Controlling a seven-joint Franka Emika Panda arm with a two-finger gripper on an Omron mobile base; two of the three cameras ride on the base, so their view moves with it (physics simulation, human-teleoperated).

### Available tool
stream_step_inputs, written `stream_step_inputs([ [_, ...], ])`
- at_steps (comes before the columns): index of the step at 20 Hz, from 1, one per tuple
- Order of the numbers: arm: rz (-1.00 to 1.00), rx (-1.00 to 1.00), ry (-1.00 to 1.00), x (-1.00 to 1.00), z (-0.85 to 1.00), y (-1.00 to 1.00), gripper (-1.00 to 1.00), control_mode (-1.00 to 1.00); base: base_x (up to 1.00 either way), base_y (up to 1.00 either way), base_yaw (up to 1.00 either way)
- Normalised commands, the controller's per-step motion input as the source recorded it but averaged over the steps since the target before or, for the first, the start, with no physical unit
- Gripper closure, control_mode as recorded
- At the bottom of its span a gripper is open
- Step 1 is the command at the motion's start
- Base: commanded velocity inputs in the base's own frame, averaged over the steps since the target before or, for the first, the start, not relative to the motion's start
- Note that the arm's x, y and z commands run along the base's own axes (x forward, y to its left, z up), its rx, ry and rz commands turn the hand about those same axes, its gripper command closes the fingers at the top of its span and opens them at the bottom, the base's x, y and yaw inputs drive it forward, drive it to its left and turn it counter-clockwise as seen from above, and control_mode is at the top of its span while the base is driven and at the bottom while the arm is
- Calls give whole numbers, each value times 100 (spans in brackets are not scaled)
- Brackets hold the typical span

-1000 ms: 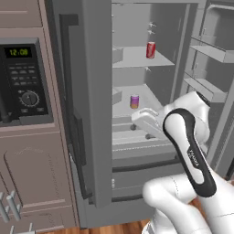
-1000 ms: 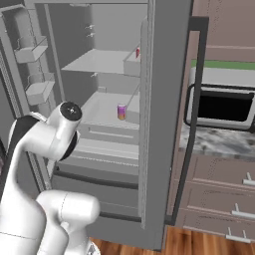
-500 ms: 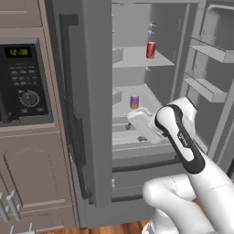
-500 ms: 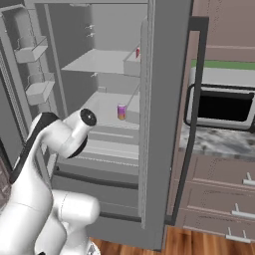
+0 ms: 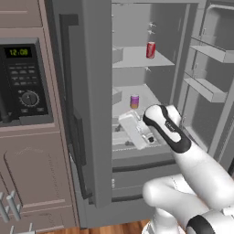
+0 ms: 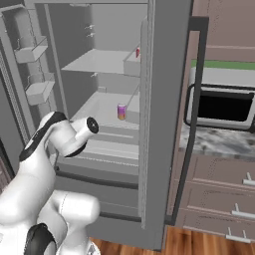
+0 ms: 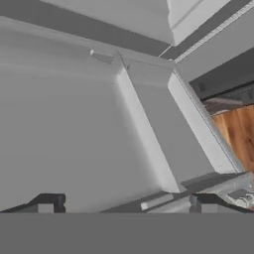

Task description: Open the fridge, grab two sodas, and place both sodas inside the bowl with ice on the dining counter.

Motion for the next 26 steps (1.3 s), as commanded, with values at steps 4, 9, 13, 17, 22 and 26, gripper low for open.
stream_step_inputs([
  [4,0,5,9,12,-15,78,-100,-100,0,0,0],
  [9,2,3,5,2,-7,73,-100,-100,0,0,0],
  [13,4,0,4,0,-7,83,-100,-100,0,0,0],
  [17,4,0,2,-2,-12,82,-100,-100,0,0,0],
  [22,3,0,0,-7,-14,80,-100,-100,0,0,0],
  [26,0,0,0,-20,-6,20,-100,-100,0,0,0],
])
